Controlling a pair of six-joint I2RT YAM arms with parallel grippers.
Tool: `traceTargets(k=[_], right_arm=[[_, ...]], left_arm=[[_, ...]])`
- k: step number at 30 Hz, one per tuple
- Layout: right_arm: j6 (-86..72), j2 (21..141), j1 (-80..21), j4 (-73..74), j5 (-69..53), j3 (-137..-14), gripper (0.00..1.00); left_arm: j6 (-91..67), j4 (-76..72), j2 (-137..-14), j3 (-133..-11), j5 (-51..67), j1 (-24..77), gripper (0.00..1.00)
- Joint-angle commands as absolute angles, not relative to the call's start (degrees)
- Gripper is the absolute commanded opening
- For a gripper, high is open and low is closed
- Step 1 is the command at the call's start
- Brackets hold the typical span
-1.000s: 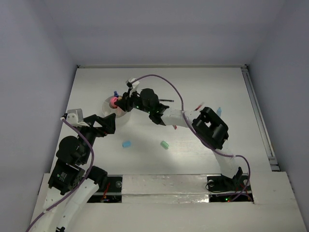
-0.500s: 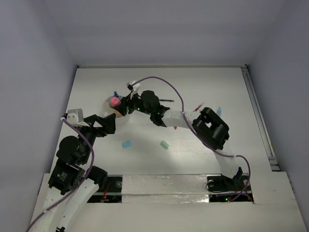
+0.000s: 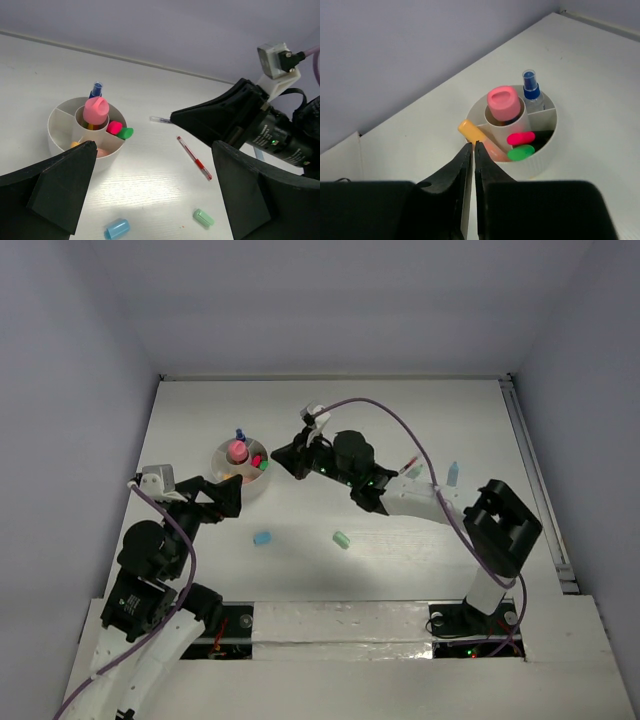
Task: Sort the stationery into containers
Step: Pick up the pen from the center of the board.
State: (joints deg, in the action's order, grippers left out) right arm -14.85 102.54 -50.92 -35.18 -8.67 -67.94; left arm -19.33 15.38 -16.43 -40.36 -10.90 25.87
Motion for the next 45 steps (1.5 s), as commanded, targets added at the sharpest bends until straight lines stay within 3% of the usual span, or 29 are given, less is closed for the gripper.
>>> traceTargets(k=[1, 7, 9, 13, 14, 15, 16, 20, 23, 24, 27, 31, 35, 45], right_arm=[[-15.73, 97.74, -50.01, -31.92, -9.05, -64.08, 0.09], [-16.0, 89.93, -49.48, -18.3, -8.26, -58.63, 0.02], [-15.91, 88.6, -48.96, -10.75, -8.09, -58.36, 0.02], [-16.61, 84.91, -48.96, -2.74, -5.99, -54.95, 0.03], [-17.92, 82.81, -48.26, -1.59, -4.15, -54.06, 0.03], [-18.8, 81.75, -47.47, -0.19, -1.17, -53.18, 0.03], [-19.77, 80.61, -44.24, 2.09, -0.36, -51.43, 0.03], [-24.69, 77.43, -31.77, 4.57, -0.44, -47.21, 0.1], [-25.31, 76.38, -27.17, 4.92, 4.99, -45.79, 0.35], [-25.31, 77.25, -24.81, 5.1, 6.49, -45.88, 0.49], [-24.96, 81.36, -20.93, 5.8, 7.38, -47.89, 0.62], [-24.96, 86.9, -18.02, 5.63, 8.26, -50.79, 0.62], [-25.57, 90.78, -16.61, 5.71, 8.61, -53.08, 0.62], [-25.23, 96.15, -14.85, 7.64, 11.25, -56.16, 0.53]], left_arm=[[-19.07, 11.69, -17.58, -40.17, -8.7, 25.84, 0.99], [-19.51, 9.76, -18.63, -40.08, -4.58, 25.84, 0.93], [-19.69, 8.62, -19.42, -39.99, -2.21, 25.84, 0.84], [-20.12, 6.16, -20.92, -39.29, 2.63, 25.84, 0.56], [-20.47, 5.72, -21.44, -39.2, 3.42, 25.84, 0.43], [-21.0, 5.28, -21.71, -38.76, 4.82, 25.84, 0.37], [-21.27, 4.32, -22.06, -38.59, 5.44, 25.84, 0.25], [-23.29, 2.03, -23.72, -37.62, 9.48, 25.84, 0.0], [-25.66, -1.39, -24.26, -35.95, 13.79, 25.84, 0.0], [-26.36, -3.49, -24.34, -34.56, 15.71, 25.84, 0.0], [-28.82, -6.32, -24.79, -32.35, 17.92, 25.84, 0.0], [-29.53, -6.42, -24.87, -31.64, 18.02, 25.84, 0.0], [-29.53, -6.15, -23.82, -31.64, 17.84, 25.84, 0.12], [-29.79, -6.42, -23.82, -31.38, 18.28, 25.84, 0.15]])
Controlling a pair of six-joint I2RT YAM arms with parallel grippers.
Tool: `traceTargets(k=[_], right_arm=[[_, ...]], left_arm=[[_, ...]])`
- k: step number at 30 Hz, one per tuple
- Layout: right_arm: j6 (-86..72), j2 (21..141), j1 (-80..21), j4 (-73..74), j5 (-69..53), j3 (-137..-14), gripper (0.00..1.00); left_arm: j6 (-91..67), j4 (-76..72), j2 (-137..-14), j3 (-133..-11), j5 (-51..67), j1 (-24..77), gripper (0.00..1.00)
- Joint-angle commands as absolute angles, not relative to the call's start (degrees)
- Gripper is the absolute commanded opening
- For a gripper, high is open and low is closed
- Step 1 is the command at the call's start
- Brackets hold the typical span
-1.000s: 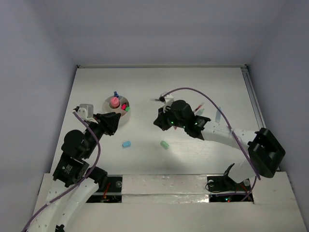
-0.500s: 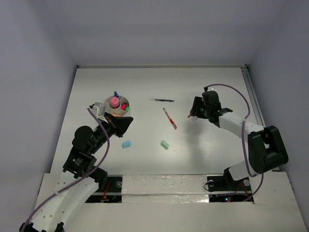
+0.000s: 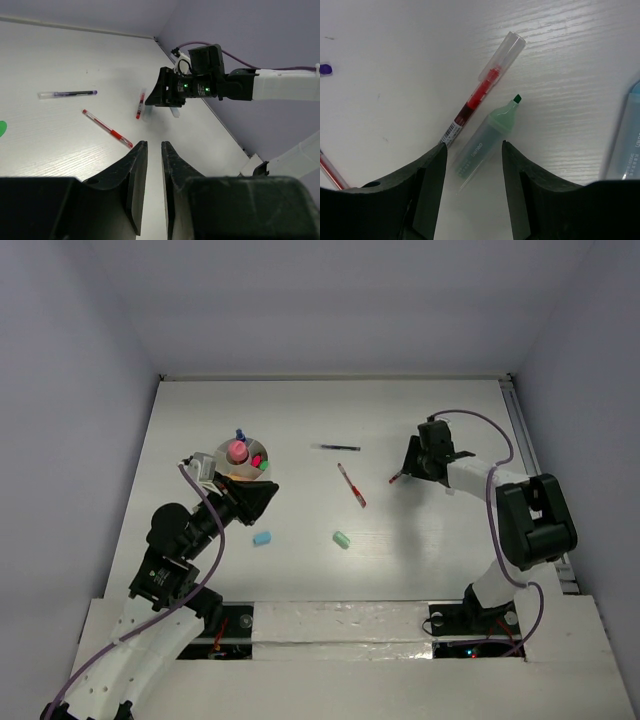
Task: Sort the stationery into containers
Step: Pick up the pen from the center of the board.
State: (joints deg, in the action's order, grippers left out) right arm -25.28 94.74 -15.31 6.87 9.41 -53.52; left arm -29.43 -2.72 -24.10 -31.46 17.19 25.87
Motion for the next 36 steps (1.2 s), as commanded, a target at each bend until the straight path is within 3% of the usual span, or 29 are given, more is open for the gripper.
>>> traceTargets(k=[1, 8, 14, 20, 28, 36], right_arm=[[-25.31, 96.67, -14.85, 7.91, 11.16, -56.25, 0.52], [-25.58, 96.85, -14.85, 9.22, 10.28, -55.72, 0.49], [-25.14, 97.91, -14.85, 11.25, 8.79, -55.81, 0.54], [-25.31, 94.31, -14.85, 12.04, 9.93, -52.12, 0.48], [-24.96, 95.89, -14.85, 13.27, 10.55, -54.66, 0.59], [-23.38, 100.44, -14.85, 17.48, 12.92, -60.11, 0.52]], left_arm=[[-29.71, -6.42, -23.82, -31.38, 18.28, 25.84, 0.15], [-29.79, -6.77, -24.34, -31.38, 18.28, 25.84, 0.15], [-29.79, -6.42, -24.17, -31.29, 18.37, 25.84, 0.15], [-29.97, -7.29, -24.7, -31.38, 18.98, 25.84, 0.15], [-29.97, -7.3, -24.96, -31.38, 19.16, 25.84, 0.12], [-29.97, -8.17, -26.72, -31.55, 20.3, 25.84, 0.12]])
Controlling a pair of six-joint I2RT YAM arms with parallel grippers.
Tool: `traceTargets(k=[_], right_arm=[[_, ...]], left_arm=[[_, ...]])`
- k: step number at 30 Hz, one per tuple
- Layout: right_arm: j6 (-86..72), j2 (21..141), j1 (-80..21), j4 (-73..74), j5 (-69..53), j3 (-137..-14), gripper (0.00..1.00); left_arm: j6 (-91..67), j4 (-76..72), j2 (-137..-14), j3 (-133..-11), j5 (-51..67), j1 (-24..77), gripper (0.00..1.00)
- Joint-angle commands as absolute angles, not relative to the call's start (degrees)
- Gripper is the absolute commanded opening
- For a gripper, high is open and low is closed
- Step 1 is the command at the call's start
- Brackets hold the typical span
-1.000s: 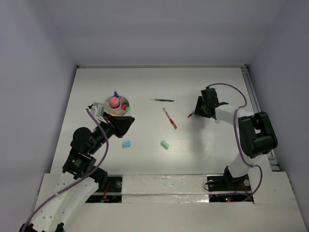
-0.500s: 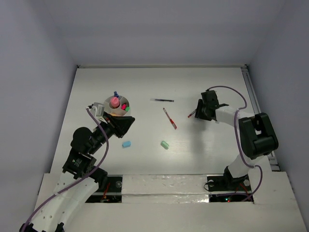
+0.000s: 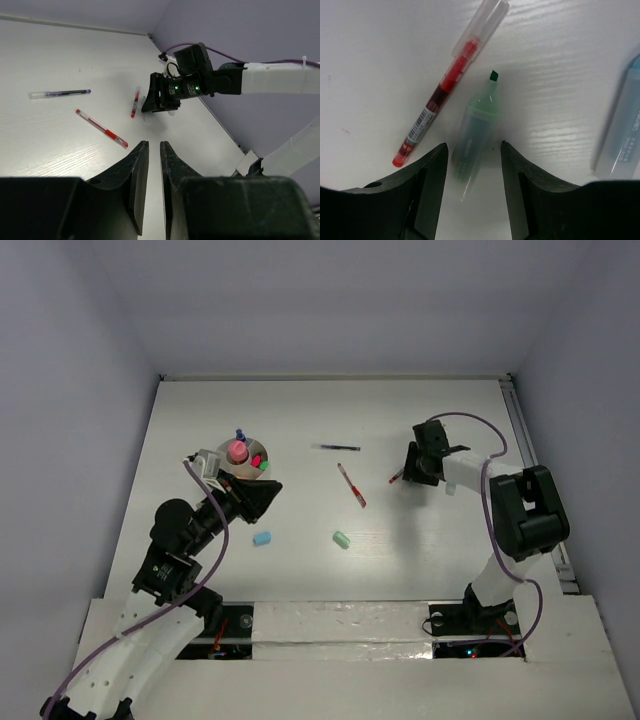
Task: Sort the stationery into containers
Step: Pick up the pen from the center of the board.
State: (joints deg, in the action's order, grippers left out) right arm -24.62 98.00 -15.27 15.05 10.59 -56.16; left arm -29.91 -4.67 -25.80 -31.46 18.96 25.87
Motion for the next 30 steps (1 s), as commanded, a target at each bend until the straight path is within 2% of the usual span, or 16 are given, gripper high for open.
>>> traceTargets(k=[1, 5, 8, 12, 18, 24, 30], right_arm=[[-23.29, 100.98, -14.85, 18.01, 13.09, -60.64, 0.51], [-23.29, 101.78, -14.85, 18.72, 13.36, -61.26, 0.48], [-23.38, 100.99, -14.85, 19.25, 14.06, -61.08, 0.37], [-23.55, 98.8, -14.85, 19.86, 15.64, -59.77, 0.16], [-23.2, 90.28, -14.85, 19.52, 16.61, -56.43, 0.06], [-22.59, 76.59, -17.48, 13.91, 10.65, -51.69, 0.0], [-25.3, 70.75, -24.77, 4.94, 1.77, -50.98, 0.0]], left_arm=[[-29.97, -8.0, -26.63, -31.55, 20.3, 25.84, 0.12], [-29.88, -7.73, -26.37, -31.46, 19.69, 25.84, 0.12], [-29.88, -7.82, -26.63, -31.64, 19.69, 25.84, 0.12], [-29.79, -8.09, -27.07, -31.82, 20.21, 25.84, 0.12], [-30.06, -8.96, -28.83, -31.55, 22.06, 25.84, 0.15], [-30.32, -10.28, -32.52, -31.2, 23.29, 25.84, 0.15], [-34.27, -18.0, -36.03, -26.55, 22.68, 27.51, 0.24]])
